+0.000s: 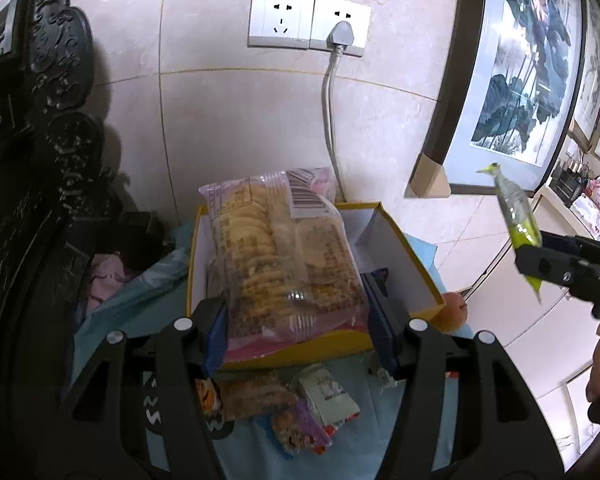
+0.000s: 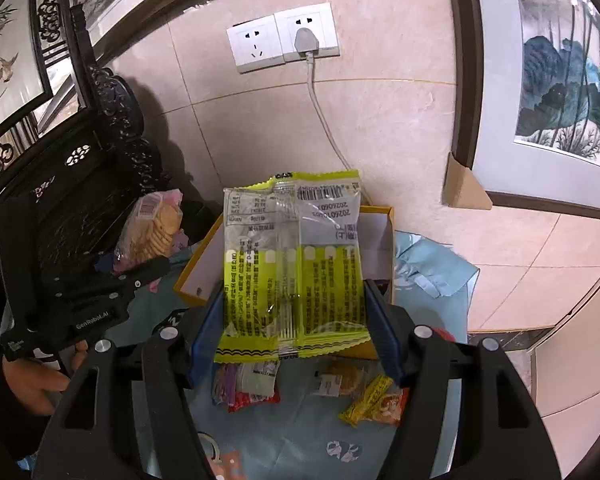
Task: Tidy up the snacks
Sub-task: 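Release the cookie bag and green candy packs into the yellow box with both grippers, then move both open grippers back over the remaining snacks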
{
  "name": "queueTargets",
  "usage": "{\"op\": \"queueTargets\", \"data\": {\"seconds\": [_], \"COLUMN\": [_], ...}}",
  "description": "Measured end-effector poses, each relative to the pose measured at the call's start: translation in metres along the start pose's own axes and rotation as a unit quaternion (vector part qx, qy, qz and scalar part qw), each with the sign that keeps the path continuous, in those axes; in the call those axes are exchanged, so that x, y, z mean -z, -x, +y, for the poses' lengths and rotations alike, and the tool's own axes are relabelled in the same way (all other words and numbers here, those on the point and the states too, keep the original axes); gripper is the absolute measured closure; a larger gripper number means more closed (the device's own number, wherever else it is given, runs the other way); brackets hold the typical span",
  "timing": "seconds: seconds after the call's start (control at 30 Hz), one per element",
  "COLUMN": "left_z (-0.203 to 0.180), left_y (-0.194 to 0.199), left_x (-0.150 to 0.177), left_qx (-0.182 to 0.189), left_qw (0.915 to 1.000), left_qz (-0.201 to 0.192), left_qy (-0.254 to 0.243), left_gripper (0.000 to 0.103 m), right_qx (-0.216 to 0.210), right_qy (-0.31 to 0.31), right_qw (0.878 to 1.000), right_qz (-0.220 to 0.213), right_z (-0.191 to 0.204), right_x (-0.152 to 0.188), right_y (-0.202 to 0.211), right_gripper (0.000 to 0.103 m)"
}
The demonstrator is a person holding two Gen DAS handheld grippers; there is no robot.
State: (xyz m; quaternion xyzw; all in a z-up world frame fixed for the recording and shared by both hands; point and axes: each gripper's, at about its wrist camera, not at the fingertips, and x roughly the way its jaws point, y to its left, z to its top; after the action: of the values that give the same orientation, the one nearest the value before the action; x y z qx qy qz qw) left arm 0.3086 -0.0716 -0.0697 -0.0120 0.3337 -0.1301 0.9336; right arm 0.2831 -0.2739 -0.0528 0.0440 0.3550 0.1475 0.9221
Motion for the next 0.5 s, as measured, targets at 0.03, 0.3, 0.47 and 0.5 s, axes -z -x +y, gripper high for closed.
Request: {"op": "queueTargets", "data": {"seconds": [0.03, 0.3, 0.47, 0.5], "left_z": [-0.001, 0.013, 0.043, 0.050], "left_y": [-0.003, -0.055, -0.053, -0.051], "left_x": [-0.006, -0.056, -0.037, -0.028], "left_qx": [-0.002, -0.036, -0.051, -0.054], "left_qw": [1.0000, 0.9990, 0.9974, 0.9968], "left_qz": [-0.002, 0.024, 0.033, 0.038], "left_qy": [-0.004, 0.002, 0.039, 0.045], "left_gripper": [0.044, 0.009, 0.009, 0.009], "right_qx": [0.001, 0.035, 0.039, 0.040], "right_qy": [0.000, -0.010, -0.019, -0.026], "right_qw": [1.000, 0.999, 0.999, 0.998], "right_qz": [0.000, 0.021, 0.023, 0.029], "right_z": [0.000, -0.011, -0.024, -0.028], "right_x": [-0.004, -0.062, -0.042, -0.035], "right_y": [-0.003, -0.054, -0.050, -0.050], "right_gripper": [0.037, 0.018, 0.018, 0.018]}}
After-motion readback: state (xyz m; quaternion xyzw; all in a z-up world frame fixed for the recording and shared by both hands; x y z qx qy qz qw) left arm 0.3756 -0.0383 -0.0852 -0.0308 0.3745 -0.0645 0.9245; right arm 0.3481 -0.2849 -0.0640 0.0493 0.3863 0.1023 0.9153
